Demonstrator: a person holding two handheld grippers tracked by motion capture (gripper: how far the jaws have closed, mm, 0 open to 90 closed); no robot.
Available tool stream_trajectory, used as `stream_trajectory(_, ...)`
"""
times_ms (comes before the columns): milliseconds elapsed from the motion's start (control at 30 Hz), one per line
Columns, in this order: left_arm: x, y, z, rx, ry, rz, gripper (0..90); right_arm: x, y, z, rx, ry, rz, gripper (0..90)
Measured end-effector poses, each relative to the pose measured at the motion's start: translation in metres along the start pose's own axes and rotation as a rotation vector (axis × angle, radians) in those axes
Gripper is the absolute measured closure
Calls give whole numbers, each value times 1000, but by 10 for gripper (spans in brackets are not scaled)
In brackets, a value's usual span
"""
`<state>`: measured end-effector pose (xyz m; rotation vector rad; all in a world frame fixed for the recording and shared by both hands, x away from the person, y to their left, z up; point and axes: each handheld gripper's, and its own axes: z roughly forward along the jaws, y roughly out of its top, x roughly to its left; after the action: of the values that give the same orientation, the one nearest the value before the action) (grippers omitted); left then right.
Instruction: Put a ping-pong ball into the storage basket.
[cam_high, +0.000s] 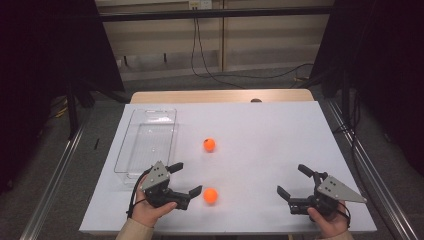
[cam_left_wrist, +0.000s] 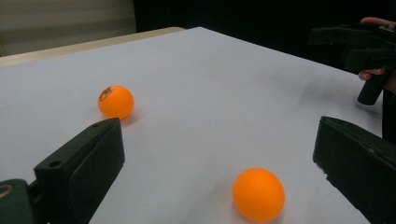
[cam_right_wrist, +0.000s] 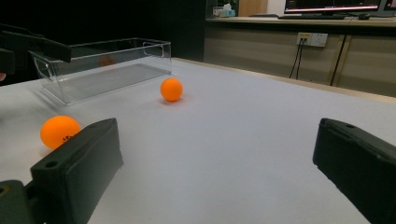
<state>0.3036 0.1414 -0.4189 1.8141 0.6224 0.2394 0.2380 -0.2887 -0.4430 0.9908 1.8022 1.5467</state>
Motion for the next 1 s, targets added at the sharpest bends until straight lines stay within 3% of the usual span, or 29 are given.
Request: stream_trajectory(1000, -6, -2, 15, 83, -30, 9, 22, 0, 0, 0, 4, 6, 0, 7)
